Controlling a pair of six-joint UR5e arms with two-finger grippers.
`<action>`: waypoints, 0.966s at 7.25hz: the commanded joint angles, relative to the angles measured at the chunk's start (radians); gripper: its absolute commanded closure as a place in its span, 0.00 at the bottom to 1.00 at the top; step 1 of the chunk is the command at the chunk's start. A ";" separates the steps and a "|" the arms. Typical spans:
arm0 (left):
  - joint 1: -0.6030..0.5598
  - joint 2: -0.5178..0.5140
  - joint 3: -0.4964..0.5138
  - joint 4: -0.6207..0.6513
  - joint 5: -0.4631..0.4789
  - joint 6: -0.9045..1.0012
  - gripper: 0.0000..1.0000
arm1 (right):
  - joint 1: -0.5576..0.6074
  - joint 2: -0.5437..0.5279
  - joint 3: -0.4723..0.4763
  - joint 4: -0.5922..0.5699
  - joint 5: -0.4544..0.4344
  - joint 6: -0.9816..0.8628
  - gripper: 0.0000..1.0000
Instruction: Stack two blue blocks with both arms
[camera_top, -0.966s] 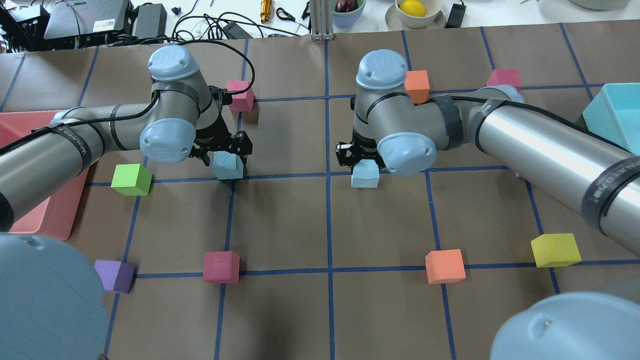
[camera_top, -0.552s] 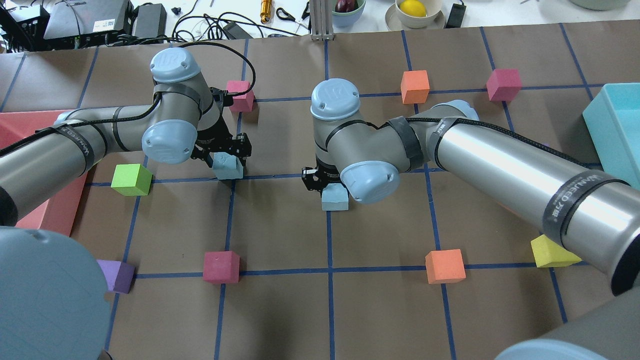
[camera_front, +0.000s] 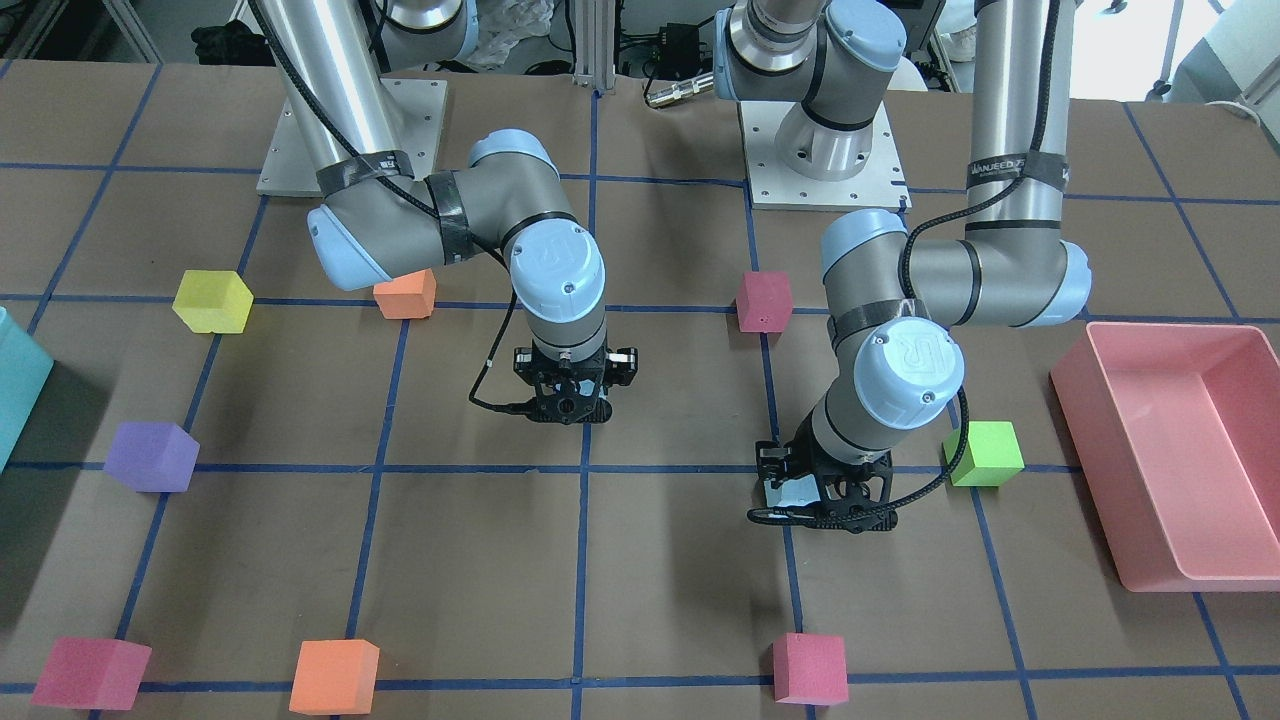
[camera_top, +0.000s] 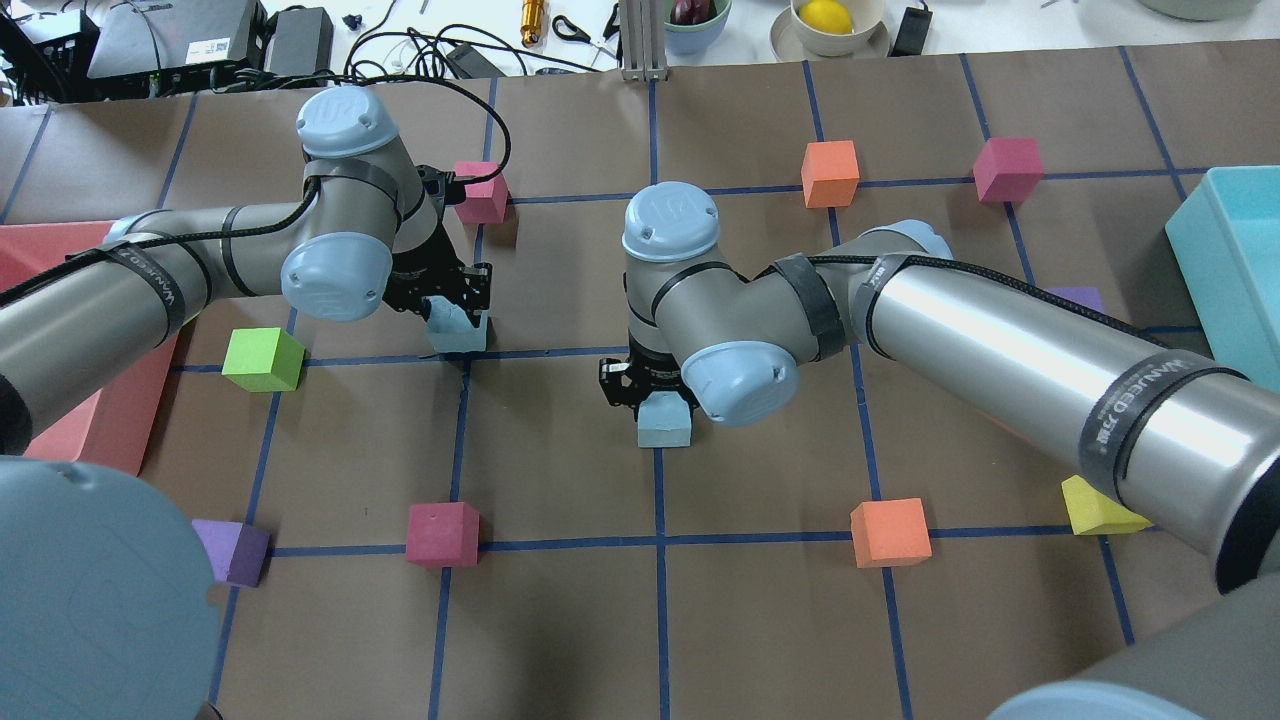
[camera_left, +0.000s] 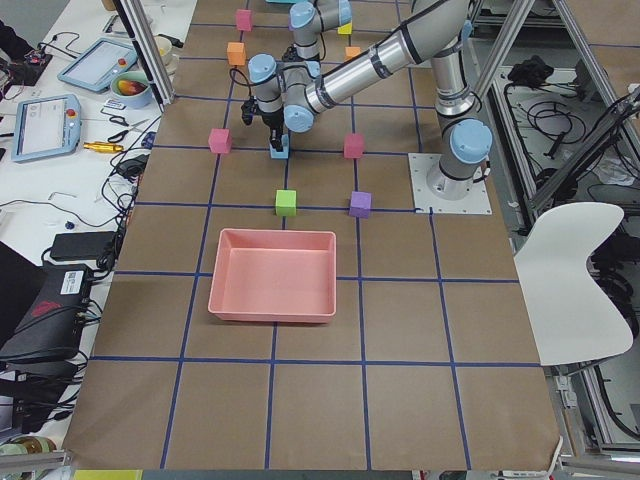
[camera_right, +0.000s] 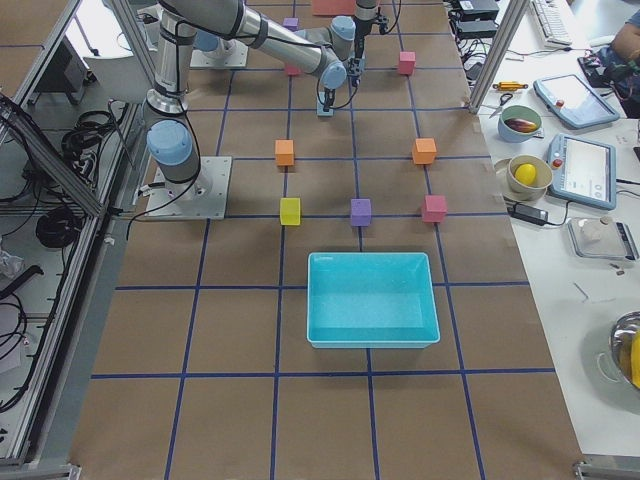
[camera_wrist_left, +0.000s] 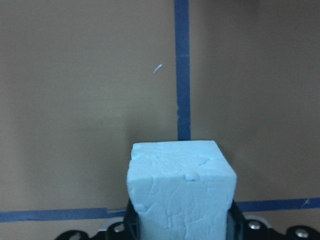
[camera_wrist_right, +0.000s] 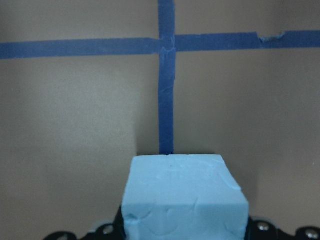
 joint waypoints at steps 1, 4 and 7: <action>-0.005 0.018 0.060 -0.035 0.017 -0.010 1.00 | -0.001 -0.009 -0.007 0.002 -0.002 0.008 0.00; -0.058 0.120 0.051 -0.143 0.014 -0.030 1.00 | -0.070 -0.085 -0.143 0.123 -0.020 -0.024 0.00; -0.191 0.194 0.025 -0.180 0.016 -0.257 1.00 | -0.283 -0.226 -0.187 0.328 -0.048 -0.293 0.00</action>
